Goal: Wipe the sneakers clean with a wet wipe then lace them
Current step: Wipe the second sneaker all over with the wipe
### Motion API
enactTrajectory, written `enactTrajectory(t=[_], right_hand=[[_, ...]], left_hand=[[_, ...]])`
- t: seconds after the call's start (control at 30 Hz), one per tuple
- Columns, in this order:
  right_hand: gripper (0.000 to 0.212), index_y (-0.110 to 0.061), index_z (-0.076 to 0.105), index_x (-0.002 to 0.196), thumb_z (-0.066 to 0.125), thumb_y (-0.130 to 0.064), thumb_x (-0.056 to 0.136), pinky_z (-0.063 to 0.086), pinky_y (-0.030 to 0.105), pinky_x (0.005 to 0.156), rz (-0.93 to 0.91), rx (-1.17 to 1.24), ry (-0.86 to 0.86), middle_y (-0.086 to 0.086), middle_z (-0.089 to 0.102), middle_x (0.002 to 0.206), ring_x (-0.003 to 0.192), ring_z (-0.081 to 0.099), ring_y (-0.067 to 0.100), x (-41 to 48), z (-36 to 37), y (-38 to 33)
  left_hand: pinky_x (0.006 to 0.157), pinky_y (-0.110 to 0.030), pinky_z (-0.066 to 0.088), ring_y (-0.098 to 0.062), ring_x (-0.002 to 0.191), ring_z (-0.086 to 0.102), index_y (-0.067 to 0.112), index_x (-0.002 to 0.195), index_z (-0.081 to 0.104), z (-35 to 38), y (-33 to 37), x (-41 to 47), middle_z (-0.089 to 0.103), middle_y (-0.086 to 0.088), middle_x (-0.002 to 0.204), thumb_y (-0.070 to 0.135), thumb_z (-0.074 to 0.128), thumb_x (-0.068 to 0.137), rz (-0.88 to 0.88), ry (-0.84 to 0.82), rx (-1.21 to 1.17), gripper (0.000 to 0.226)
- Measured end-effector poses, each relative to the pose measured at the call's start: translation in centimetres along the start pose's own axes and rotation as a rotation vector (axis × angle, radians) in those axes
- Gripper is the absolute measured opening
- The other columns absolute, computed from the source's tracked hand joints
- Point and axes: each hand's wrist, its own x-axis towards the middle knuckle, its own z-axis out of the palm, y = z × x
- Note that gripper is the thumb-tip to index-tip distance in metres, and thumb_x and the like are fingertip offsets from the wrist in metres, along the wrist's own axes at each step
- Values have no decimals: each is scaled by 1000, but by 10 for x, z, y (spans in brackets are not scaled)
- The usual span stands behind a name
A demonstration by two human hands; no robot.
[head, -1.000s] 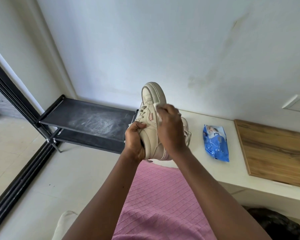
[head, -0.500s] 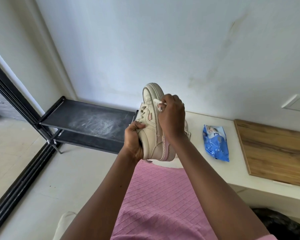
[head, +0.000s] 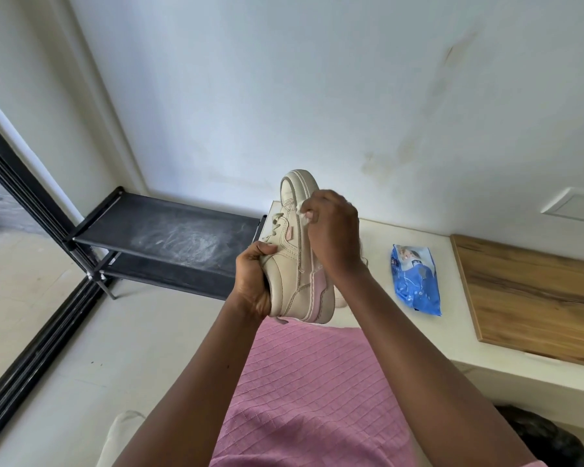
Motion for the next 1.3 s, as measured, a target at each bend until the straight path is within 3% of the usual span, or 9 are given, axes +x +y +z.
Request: enactTrajectory(t=[0.2,0.47,0.6,0.7,0.87,1.03,1.17,1.23,1.3], right_hand=[[20,-4,69,67,50,3,64,54,36,57,0,131,3,9,67,70,62,63,29,-35,-3,-2],[27,-3,73,87,55,9,72,41,31,56,89,-73,91,18,60,75,63,58,37,11,-8,-14],[38,-4,73,95,48,14,74,48,37,64,147,-84,63,21,62,87,76,60,39,39,-13,-7],[42,-4,74,87,46,19,66,52,36,60,35,-36,62,17,65,85,70,61,36,36,-11,-1],[25,-4,71,71,58,15,61,50,31,60,-49,-46,68,12,66,76,65,61,33,-1,-11,3],[26,-3,71,71,57,19,64,54,35,59,17,11,-122,13,68,74,65,63,32,-34,-23,-7],[25,-2,68,93,45,3,85,52,34,77,129,-224,-486,15,67,93,90,62,31,-30,-43,-19],[24,-2,65,99,43,-2,90,50,33,78,246,-252,-465,16,64,98,95,60,32,-19,-49,-25],[23,1,64,96,42,-2,91,49,34,75,290,-276,-312,18,64,94,92,61,33,-6,-50,-27]], left_hand=[[93,-43,43,-32,84,61,-1,103,65,-6,2,1,64,-21,96,18,45,75,1,-23,-63,39],[79,-39,48,-30,76,58,3,102,58,7,2,-4,60,-16,90,14,44,64,-7,-12,44,42],[77,-38,48,-30,78,57,3,110,53,4,-1,-8,59,-16,92,14,44,63,-13,-29,65,50],[79,-39,48,-30,79,57,3,110,54,1,0,-7,59,-16,94,15,47,60,-1,-25,51,52],[78,-38,49,-30,78,58,3,107,55,4,0,-4,59,-16,92,14,44,62,0,-13,38,49],[77,-37,50,-29,74,60,3,99,60,0,-1,-1,63,-15,86,14,41,64,23,3,5,42],[79,-39,47,-30,76,57,4,101,58,-2,-2,-2,60,-15,89,13,43,62,15,30,17,43],[80,-40,47,-30,79,56,4,108,54,0,-4,-3,59,-15,92,13,45,60,8,38,30,49],[79,-39,46,-30,79,55,5,107,54,4,-7,-5,58,-15,92,14,48,57,0,44,49,51]])
